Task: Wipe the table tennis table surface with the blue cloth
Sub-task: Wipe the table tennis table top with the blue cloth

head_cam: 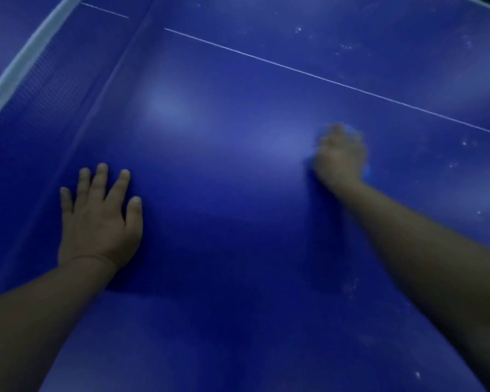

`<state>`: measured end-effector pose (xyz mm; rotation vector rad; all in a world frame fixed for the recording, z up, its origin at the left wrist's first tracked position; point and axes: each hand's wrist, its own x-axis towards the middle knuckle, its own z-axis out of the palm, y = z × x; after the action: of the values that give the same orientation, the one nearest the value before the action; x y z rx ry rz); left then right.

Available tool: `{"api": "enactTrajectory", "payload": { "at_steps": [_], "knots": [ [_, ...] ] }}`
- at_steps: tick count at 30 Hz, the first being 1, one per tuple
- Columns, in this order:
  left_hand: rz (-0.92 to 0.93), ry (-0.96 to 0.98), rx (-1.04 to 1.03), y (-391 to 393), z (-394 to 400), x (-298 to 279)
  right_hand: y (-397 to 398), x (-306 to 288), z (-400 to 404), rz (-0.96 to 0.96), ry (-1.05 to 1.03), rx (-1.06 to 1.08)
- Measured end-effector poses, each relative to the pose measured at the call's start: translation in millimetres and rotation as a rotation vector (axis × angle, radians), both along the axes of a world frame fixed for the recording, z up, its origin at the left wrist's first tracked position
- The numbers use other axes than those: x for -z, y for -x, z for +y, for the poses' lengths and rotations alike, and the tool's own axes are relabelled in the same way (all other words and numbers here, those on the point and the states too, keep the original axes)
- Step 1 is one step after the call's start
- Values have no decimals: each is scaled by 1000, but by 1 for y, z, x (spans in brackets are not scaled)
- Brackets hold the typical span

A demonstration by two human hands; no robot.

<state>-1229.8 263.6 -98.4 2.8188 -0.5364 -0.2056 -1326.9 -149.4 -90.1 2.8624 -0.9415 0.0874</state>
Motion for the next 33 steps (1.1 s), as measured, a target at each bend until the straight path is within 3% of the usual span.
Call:
{"api": "enactTrajectory", "payload": {
  "at_steps": [2, 4, 6, 8, 10, 13, 15, 17, 19, 20, 22, 25, 27, 29, 31, 33],
  "knots": [
    [-10, -3, 12, 0, 1, 1, 50, -6, -54, -38, -84, 460],
    [-6, -21, 28, -1, 3, 3, 80, -3, -56, -46, -136, 574],
    [10, -30, 41, -4, 4, 3, 93, 3, -17, -132, -96, 287],
    [44, -6, 59, -5, 6, 0, 107, 11, 46, -167, 33, -183],
    [73, 57, 98, -2, 13, -3, 138, 19, 120, -38, 46, -600],
    [27, 104, 220, 19, 33, -11, 160, 9, 134, 86, -4, -894],
    [-20, 117, 306, 41, 49, -13, 151, 12, 80, 114, 121, -761],
    [-28, 115, 359, 62, 64, -12, 137, 3, 36, 96, 50, -385],
    [-38, 86, 383, 77, 74, -10, 125, -1, 50, -3, -74, -129],
    [-49, 69, 391, 84, 76, -9, 121, 2, 77, -37, -51, -177],
    [-90, 41, 411, 99, 81, -6, 133, 8, 149, -62, -70, -578],
    [-185, 16, 434, 114, 86, 1, 190, 0, 230, 144, -190, -1248],
    [-158, 14, 429, 113, 85, 3, 194, 0, 207, 184, -206, -1414],
    [-128, 4, 439, 109, 85, 4, 162, 4, 161, 109, -93, -1241],
    [-123, 4, 463, 109, 85, 5, 123, 9, 108, -11, 2, -894],
    [-111, 20, 469, 108, 86, 5, 104, 5, 83, -74, -50, -478]
  ]
}}
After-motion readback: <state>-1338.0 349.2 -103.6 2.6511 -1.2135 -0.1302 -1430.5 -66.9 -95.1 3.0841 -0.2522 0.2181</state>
